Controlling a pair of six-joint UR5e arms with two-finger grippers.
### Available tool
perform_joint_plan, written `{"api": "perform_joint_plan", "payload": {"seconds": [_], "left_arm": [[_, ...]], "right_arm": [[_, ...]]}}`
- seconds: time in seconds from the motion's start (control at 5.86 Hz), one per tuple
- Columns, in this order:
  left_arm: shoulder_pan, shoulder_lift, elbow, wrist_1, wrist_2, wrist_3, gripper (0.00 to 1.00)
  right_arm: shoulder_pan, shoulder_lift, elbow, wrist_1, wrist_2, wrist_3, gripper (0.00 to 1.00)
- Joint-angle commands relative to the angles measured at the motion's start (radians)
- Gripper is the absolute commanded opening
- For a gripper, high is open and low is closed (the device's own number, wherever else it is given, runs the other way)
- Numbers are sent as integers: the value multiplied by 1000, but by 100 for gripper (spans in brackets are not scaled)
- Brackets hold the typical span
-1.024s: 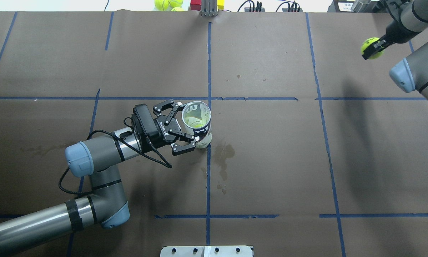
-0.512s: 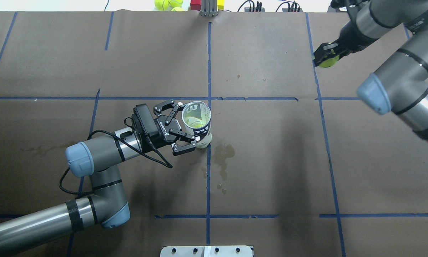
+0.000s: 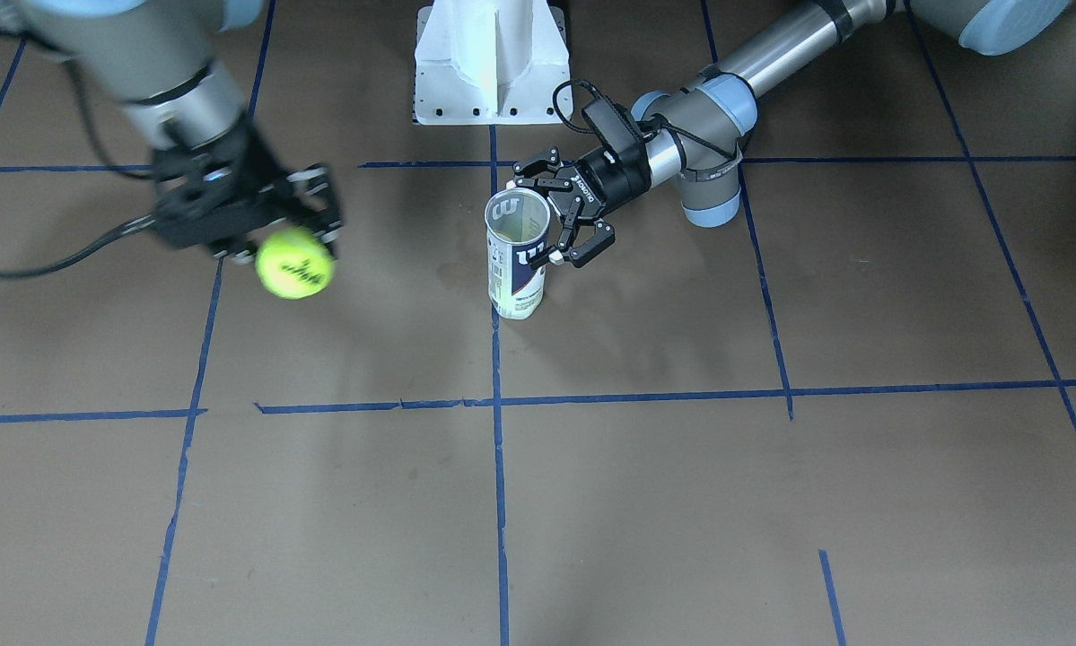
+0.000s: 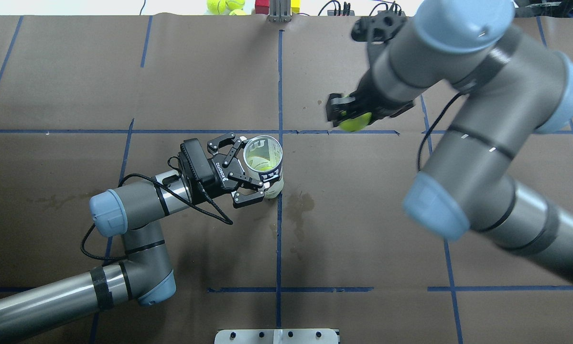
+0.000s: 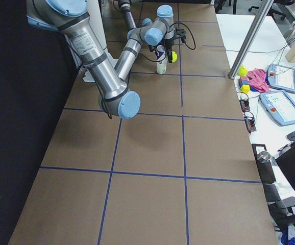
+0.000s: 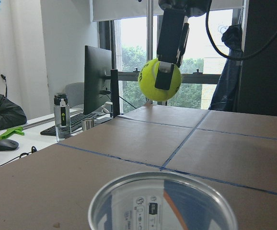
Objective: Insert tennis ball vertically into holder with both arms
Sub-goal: 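Carry the second ball with the right gripper over the can's opening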
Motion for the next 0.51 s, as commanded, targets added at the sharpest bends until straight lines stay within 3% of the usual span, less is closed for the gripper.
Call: {"api": "perform_joint_plan", "payload": {"seconds": [0.0, 0.34], "left_arm": [[0, -1, 0, 2, 0, 0, 99], [0, -1, 0, 4, 0, 0, 99]], "right_arm": [[-169, 138, 5, -110, -143, 174, 2], [-203, 215, -38, -114, -179, 190, 1]]}}
